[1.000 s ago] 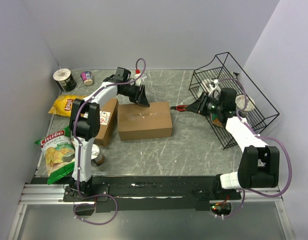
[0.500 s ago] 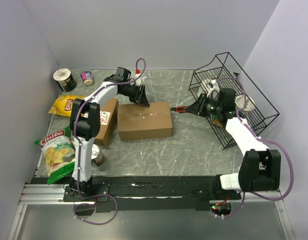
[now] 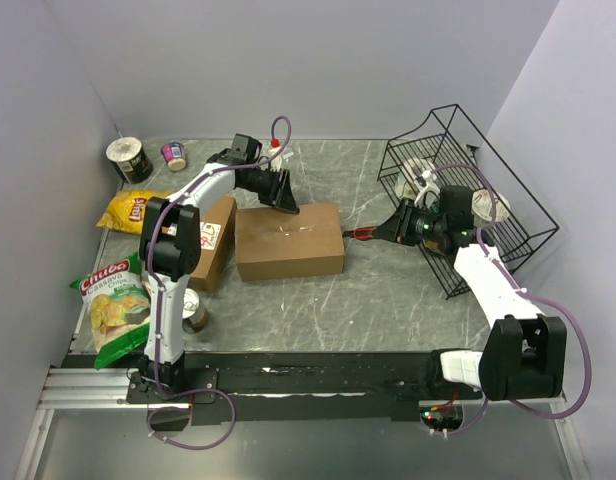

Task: Unpack the express box
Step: Cut the express box at the center of the board.

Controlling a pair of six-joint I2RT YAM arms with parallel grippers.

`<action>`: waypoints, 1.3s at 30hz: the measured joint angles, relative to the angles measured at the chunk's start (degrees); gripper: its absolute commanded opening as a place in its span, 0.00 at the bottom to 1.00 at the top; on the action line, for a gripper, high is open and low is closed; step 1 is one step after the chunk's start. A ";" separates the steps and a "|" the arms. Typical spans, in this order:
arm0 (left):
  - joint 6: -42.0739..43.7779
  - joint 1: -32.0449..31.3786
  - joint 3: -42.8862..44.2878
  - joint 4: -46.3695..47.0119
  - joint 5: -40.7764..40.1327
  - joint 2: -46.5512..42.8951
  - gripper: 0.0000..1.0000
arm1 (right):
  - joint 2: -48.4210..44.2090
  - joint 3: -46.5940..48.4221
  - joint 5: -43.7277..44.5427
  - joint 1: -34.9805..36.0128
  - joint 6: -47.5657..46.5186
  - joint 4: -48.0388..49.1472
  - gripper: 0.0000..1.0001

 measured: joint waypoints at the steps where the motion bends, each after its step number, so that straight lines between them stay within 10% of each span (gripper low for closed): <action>1: 0.00 0.00 0.00 0.00 0.00 0.00 0.01 | -0.11 -0.09 0.00 -0.02 0.02 0.00 0.00; 39: 0.04 -0.07 0.02 0.17 0.02 0.02 0.01 | 5.68 0.13 -0.20 -3.96 14.21 12.63 0.00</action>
